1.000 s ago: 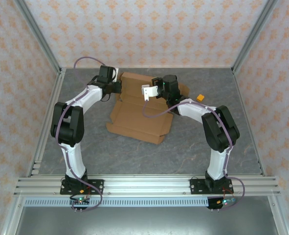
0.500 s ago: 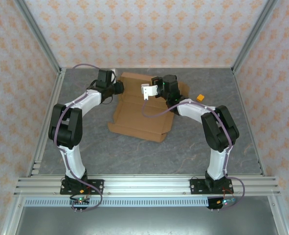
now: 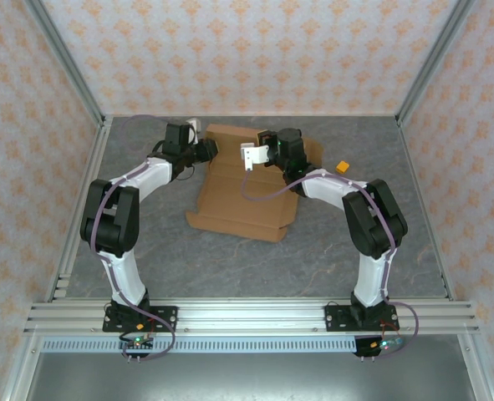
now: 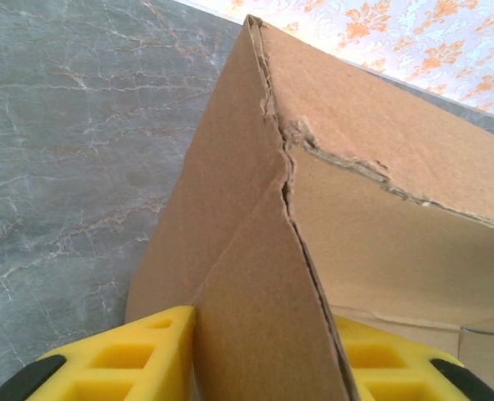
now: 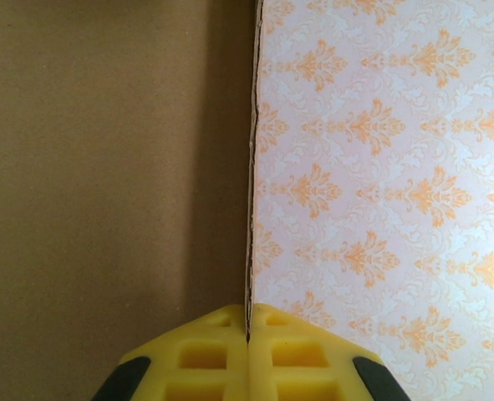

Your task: Fold the paper box

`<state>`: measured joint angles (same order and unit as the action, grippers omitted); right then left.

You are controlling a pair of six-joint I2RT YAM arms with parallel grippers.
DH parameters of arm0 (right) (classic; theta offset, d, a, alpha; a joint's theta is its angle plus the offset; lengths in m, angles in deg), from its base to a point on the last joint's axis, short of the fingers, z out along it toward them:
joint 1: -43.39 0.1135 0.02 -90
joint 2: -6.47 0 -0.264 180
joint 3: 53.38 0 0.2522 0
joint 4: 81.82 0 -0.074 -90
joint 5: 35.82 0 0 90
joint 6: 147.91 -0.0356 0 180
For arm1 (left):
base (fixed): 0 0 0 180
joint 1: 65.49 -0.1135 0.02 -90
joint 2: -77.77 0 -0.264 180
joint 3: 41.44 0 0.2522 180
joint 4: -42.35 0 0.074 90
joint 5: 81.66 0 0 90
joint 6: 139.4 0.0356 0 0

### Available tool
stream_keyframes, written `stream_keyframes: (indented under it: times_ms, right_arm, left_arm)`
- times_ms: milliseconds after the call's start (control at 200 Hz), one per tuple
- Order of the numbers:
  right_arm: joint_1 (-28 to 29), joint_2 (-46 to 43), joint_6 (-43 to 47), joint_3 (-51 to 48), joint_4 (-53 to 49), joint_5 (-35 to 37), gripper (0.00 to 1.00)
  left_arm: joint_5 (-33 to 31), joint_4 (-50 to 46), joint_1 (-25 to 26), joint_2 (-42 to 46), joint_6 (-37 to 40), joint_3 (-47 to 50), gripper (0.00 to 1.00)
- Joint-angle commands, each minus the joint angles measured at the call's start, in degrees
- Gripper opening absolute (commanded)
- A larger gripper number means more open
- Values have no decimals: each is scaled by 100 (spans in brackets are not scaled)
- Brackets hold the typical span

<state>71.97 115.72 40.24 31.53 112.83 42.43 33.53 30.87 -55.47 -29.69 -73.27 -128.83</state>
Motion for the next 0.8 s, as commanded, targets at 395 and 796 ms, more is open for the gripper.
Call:
stream_keyframes:
  times_ms: [395,796]
  right_arm:
    - [82,17,-111,7,32,-43,0]
    - [65,131,-103,150,29,-91,0]
  left_arm:
    - [-1204,-603,-115,1249,791,1165,68]
    - [-47,6,-15,1192,15,2132,57]
